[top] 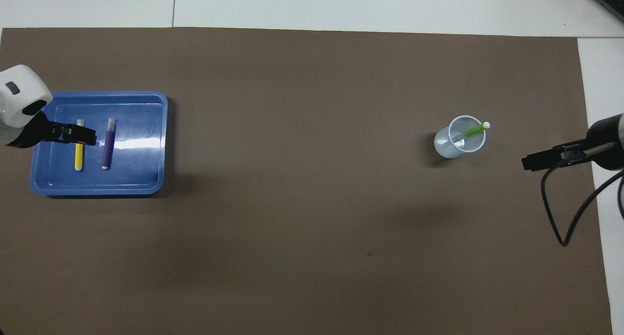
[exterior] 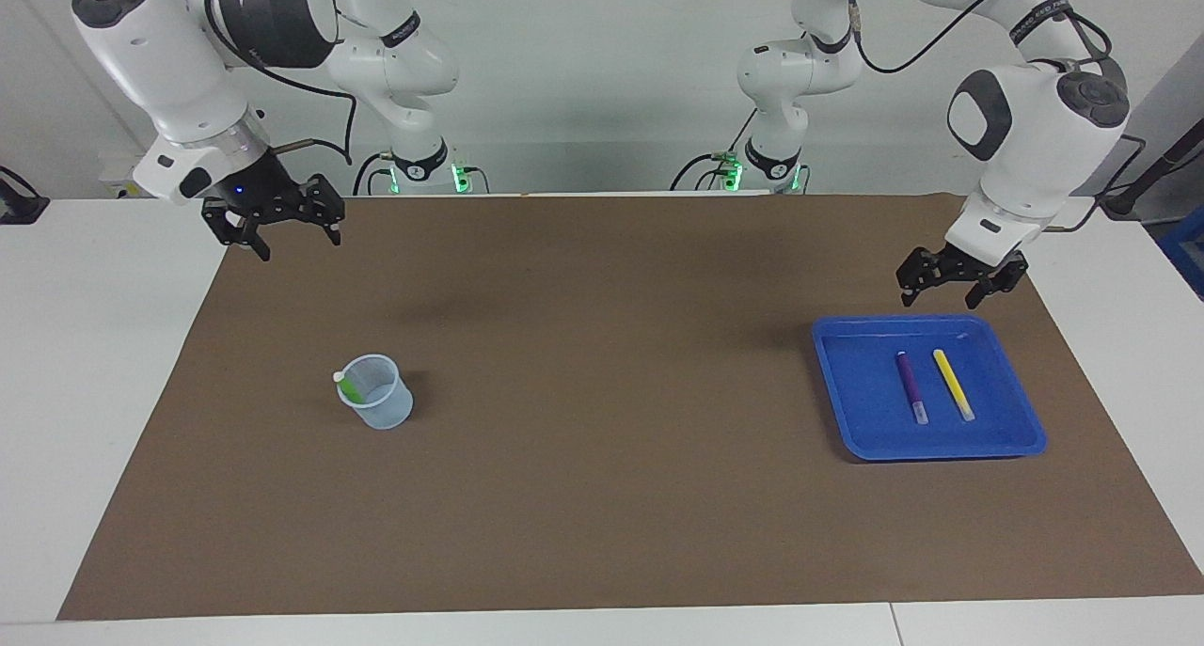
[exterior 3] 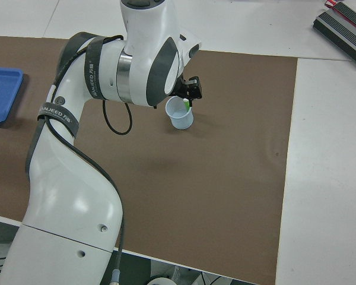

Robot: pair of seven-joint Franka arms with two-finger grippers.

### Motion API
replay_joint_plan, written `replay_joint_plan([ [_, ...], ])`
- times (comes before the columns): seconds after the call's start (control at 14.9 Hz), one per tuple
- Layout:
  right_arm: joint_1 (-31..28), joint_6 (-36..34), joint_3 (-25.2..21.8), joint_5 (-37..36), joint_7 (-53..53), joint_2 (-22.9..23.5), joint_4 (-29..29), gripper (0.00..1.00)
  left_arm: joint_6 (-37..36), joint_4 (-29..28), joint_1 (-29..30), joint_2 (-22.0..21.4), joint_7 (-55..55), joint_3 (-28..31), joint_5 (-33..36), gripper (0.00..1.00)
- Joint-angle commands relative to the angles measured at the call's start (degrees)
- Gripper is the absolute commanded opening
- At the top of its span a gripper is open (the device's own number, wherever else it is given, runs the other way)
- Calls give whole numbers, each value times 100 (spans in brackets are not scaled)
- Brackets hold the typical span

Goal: Transfer and insert pens with both arms
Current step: 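Grasp the purple pen in the tray with the left gripper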

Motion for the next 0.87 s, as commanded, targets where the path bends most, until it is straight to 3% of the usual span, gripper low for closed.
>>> replay_joint_plan([
  [0.0, -60, -34, 66, -170, 122, -71, -50, 100, 676, -439, 12, 67, 79, -1, 50, 100],
  [0.34, -68, -60, 57, -231, 122, -71, -50, 100, 1635, -616, 99, 751, 97, -1, 59, 100],
  [0.81, -33, -113, 75, -671, 61, -98, -58, 100, 2242, -572, 292, 1384, 158, 8, 112, 98],
])
